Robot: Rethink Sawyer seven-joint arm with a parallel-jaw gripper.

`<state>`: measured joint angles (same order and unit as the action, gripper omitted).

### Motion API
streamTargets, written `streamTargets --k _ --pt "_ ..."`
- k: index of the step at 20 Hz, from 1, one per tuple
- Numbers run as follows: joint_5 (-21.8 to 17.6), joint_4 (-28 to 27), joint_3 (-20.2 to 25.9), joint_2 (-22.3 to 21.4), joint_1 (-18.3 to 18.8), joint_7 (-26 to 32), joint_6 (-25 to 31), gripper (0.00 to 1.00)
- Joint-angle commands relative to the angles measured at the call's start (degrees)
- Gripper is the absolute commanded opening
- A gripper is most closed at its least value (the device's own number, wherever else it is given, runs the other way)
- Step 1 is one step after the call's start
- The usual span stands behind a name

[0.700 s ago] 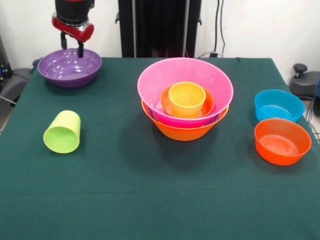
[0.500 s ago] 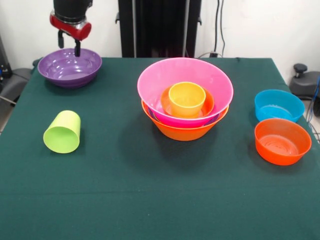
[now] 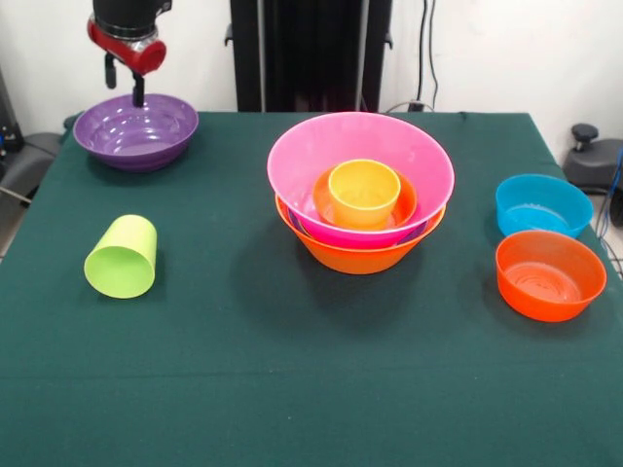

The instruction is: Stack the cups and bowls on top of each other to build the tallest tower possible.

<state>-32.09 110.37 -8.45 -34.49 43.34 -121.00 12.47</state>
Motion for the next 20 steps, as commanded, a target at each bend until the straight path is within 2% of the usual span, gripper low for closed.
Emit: streamTargets --k 1,5,9,14,20 --pt "6.2 0.3 3.6 2.9 -2.1 -8.9 1.5 1.0" --pt "8.1 0.9 4.4 2.9 -1.6 -8.1 1.1 1.0" --pt "10.7 3.1 5.6 1.0 -1.5 -8.1 1.6 1.0" --pt "14.4 4.5 5.9 -1.9 -3.6 -7.9 5.1 1.0" --pt "17.1 2.6 5.7 -0.4 -4.9 -7.3 4.9 1.0"
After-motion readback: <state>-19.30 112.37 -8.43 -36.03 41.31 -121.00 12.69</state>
